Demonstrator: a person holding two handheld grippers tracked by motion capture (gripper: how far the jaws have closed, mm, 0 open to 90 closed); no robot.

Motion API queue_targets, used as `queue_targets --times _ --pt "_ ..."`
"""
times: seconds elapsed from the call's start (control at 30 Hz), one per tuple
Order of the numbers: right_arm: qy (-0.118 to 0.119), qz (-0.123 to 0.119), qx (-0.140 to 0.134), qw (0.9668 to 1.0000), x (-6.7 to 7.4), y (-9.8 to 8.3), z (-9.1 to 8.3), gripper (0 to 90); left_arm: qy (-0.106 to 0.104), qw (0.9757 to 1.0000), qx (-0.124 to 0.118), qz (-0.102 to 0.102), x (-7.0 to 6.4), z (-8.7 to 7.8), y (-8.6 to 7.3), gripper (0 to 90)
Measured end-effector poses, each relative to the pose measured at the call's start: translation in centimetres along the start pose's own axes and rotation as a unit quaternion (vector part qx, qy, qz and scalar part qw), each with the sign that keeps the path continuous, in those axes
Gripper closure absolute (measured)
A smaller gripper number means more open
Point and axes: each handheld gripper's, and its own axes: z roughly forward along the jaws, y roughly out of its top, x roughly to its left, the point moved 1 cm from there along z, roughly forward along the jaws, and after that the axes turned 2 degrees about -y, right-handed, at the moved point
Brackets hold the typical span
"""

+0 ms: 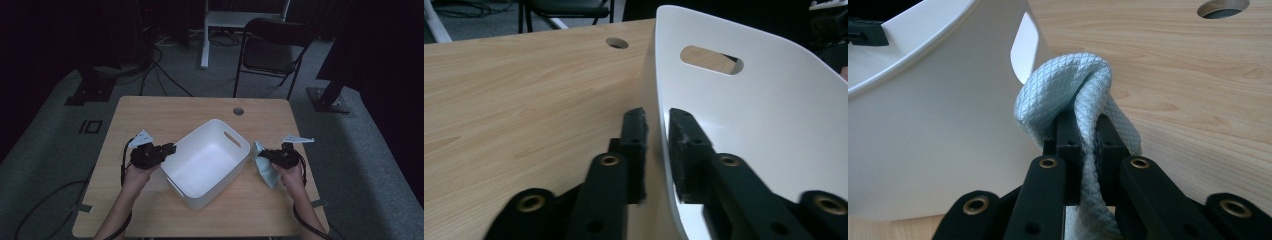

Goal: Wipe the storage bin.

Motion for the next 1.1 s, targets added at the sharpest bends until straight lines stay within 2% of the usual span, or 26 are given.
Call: queue_targets --times 0.07,0.17,0.27,0.37,0.5,0.67,0.73,0.87,0.97,1.07,1.1 --pt "0.001 0.001 0.000 1.0000 0.0 -0.1 0.0 85.4 0.005 1.0000 0.002 0.002 -0.2 0.1 -0.1 85.5" --pt "0.003 0.002 0.001 1.0000 0.1 -0.1 0.0 85.4 0.023 0.9997 0.004 0.012 -0.6 0.0 -0.1 86.8" --pt "0.004 0.001 0.001 1.0000 0.2 -0.2 0.0 85.4 0.033 0.9994 0.001 0.007 -0.8 -0.1 -0.2 87.1" --pt "0.006 0.000 0.000 1.0000 0.3 -0.2 -0.1 85.4 0.055 0.9985 -0.001 0.002 -1.1 -0.3 -0.3 87.4" --pt "0.011 -0.002 -0.002 0.9999 0.5 -0.2 -0.2 85.4 0.091 0.9959 0.004 -0.001 -1.7 -0.6 -0.4 87.9" --pt "0.021 0.000 -0.011 0.9997 1.2 -0.4 -0.6 85.4 0.127 0.9916 -0.001 -0.024 -2.6 -1.0 -0.7 87.8" --pt "0.025 0.000 -0.015 0.9996 1.6 -0.6 -0.8 85.4 0.140 0.9898 -0.002 -0.027 -3.0 -1.0 -0.8 87.9" --pt "0.024 -0.005 -0.016 0.9996 2.3 -1.0 -0.8 85.4 0.147 0.9884 -0.007 -0.036 -3.5 -1.1 -1.0 87.8" --pt "0.020 -0.007 -0.021 0.9996 2.9 -1.1 -0.9 85.4 0.146 0.9888 -0.012 -0.027 -3.6 -1.0 -1.2 87.8" --pt "0.017 -0.009 -0.032 0.9993 3.4 -0.9 -1.0 85.4 0.139 0.9895 -0.023 -0.031 -3.4 -1.1 -1.4 87.5" --pt "0.017 -0.008 -0.035 0.9992 3.5 -0.9 -1.1 85.4 0.137 0.9899 -0.024 -0.027 -3.4 -1.1 -1.5 87.4"
